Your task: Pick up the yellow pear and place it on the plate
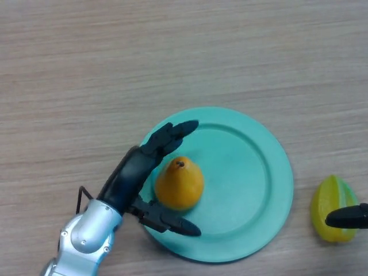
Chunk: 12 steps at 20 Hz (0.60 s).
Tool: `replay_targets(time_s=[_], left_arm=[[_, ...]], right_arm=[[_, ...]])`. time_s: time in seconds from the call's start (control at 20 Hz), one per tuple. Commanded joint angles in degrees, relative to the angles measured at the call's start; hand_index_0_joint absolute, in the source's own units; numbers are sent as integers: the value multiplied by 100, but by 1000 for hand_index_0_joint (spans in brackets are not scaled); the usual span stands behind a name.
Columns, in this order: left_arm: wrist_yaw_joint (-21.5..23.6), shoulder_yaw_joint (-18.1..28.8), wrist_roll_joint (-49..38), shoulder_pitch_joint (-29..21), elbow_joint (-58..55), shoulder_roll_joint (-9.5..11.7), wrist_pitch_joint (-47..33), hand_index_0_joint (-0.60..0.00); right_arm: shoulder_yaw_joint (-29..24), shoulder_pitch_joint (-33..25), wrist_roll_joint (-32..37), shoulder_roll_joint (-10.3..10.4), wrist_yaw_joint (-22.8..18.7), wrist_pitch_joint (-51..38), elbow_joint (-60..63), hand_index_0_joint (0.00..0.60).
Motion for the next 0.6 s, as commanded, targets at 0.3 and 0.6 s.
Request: replay_targets(time_s=[0.3, 0.6], left_arm=[[-63, 1522, -1350, -32, -1600, 386, -470, 0], [-396, 2465, -2079, 331, -1428, 815, -221, 0]], right_arm=[[-286, -158, -137, -169, -18, -821, -189, 0], [-144, -246, -49, -216, -81, -902, 20, 0]])
